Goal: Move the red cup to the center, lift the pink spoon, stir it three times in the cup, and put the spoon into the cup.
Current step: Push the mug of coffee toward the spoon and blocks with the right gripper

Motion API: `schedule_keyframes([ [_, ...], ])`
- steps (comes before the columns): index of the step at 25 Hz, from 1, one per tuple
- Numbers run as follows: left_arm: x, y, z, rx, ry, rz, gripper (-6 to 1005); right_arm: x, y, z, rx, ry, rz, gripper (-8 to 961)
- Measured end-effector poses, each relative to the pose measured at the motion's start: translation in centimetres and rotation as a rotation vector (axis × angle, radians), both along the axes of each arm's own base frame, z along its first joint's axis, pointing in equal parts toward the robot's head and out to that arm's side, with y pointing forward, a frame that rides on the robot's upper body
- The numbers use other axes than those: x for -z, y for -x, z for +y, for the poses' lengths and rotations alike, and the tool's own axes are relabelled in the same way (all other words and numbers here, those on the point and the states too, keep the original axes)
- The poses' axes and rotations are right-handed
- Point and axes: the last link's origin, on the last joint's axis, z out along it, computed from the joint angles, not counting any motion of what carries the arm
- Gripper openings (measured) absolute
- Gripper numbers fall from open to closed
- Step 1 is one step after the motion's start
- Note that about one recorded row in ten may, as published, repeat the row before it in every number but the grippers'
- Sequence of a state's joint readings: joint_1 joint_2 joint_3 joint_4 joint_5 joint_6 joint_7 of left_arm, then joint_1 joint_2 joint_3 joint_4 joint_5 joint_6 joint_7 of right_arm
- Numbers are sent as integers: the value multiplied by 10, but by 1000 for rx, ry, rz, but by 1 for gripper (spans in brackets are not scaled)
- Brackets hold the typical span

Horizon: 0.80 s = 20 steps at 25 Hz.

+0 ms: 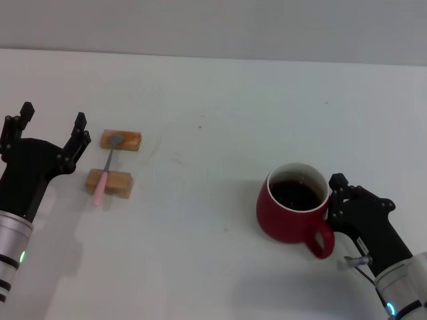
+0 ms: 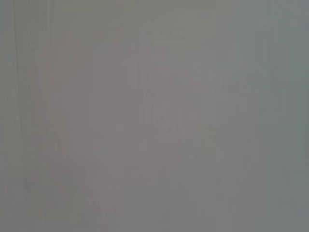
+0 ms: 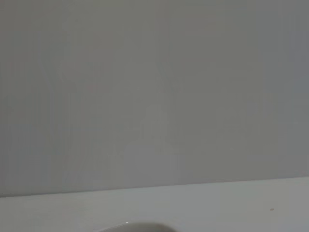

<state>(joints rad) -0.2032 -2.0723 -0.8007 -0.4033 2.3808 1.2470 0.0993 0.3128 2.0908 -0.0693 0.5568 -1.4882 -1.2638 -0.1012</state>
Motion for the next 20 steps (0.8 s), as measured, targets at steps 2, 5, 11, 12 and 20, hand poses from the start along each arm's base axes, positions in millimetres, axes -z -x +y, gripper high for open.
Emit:
schedule_keyframes([
  [2, 0, 0, 0, 0, 0, 0, 861, 0, 0, 1, -1, 2, 0, -1],
  [5, 0, 0, 0, -1, 0, 1, 861, -1, 0, 0, 2, -5, 2, -1],
  [11, 1, 1, -1, 0, 4, 5, 861, -3, -5, -13, 17, -23, 8, 0],
  [12, 1, 1, -1, 1, 5, 5, 861, -2, -4, -15, 17, -20, 10, 0],
  [20, 1, 0, 0, 4, 6, 7, 862, 3, 2, -19, -7, 4, 23, 0],
])
